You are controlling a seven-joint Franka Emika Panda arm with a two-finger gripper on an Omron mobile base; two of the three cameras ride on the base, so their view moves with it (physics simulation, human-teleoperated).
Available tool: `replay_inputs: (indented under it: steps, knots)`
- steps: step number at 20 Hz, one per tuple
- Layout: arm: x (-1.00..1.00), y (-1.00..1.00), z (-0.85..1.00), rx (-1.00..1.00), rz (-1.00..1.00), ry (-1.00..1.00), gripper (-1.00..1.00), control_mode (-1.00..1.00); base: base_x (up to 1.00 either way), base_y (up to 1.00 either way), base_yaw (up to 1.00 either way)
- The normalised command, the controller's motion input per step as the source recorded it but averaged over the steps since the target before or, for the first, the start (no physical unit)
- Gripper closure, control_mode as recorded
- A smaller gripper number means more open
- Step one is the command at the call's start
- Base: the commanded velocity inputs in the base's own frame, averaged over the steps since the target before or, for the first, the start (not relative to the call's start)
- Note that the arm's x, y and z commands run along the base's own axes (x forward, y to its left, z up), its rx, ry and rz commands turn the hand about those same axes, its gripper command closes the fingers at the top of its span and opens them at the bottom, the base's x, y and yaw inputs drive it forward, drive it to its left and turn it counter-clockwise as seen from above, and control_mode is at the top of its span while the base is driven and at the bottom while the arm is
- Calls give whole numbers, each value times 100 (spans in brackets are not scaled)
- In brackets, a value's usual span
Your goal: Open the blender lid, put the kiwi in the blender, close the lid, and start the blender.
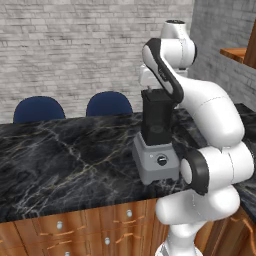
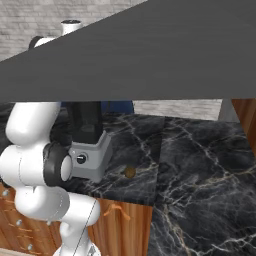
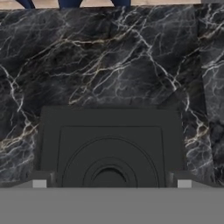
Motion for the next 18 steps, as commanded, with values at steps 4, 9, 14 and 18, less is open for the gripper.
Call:
replay_inputs:
  steps: [4,9,14,18]
  knots:
    - [-18,0,-4,0,0,0,-100,-100,0,0,0]
    - [-5,0,-13,0,0,0,-100,-100,0,0,0]
    - [0,6,-16,0,0,1,-100,-100,0,0,0]
    - [6,14,-23,0,0,3,-100,-100,0,0,0]
